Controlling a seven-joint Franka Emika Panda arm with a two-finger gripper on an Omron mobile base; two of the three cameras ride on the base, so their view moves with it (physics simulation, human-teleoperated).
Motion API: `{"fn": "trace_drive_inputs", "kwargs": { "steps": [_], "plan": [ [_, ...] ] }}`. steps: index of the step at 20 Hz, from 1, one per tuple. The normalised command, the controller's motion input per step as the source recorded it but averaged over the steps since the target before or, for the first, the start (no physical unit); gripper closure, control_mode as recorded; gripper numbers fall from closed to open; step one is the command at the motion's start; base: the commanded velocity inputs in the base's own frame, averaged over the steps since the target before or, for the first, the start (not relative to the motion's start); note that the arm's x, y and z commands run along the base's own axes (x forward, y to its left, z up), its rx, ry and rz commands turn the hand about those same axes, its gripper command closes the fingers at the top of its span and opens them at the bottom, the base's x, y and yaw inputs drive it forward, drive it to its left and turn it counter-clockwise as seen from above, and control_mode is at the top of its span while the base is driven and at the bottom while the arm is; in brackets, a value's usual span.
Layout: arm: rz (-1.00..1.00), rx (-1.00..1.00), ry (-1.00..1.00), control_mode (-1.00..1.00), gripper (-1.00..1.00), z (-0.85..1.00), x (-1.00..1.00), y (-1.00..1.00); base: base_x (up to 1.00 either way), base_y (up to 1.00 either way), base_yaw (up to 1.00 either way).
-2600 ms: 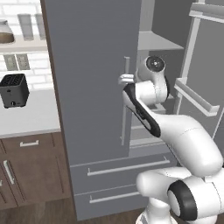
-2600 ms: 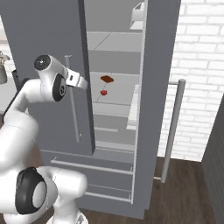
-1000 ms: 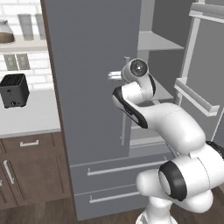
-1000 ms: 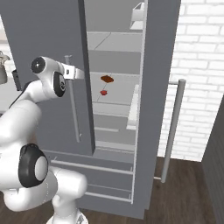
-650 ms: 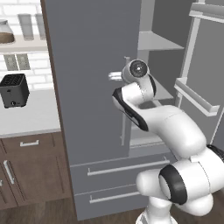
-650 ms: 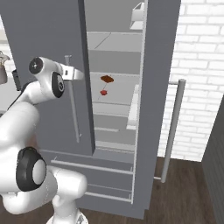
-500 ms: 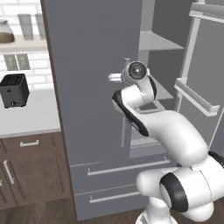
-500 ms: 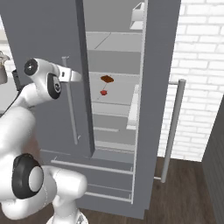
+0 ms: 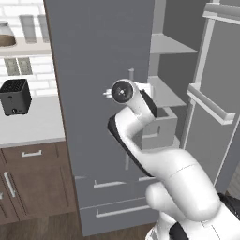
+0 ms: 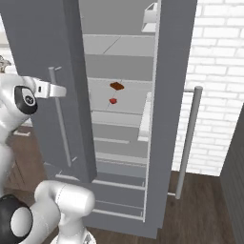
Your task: Take the strawberry from the fridge and place it on top of the pancake, located on the dining counter.
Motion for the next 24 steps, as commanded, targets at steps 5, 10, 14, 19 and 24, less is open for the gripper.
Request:
{"fn": "trace_drive_inputs", "kwargs": {
  "steps": [5,10,14,19,24],
  "plan": [
    [-0.21,-0.11,0.03,-1.00,1.00,0.00,-0.82,0.61,0.00,0.00,0.00],
    [-0.18,-0.05,0.00,-1.00,1.00,0.00,-0.93,0.70,0.00,0.00,0.00],
    [-0.16,-0.06,0.00,-1.00,1.00,0.00,-0.62,0.44,0.00,0.00,0.00],
    [-0.15,-0.05,-0.01,-1.00,-1.00,0.00,-0.52,0.46,0.00,0.00,0.00],
    [-0.01,0.00,-0.16,-1.00,-1.00,-0.03,-0.07,0.13,0.00,0.00,0.00]
  ]
}}
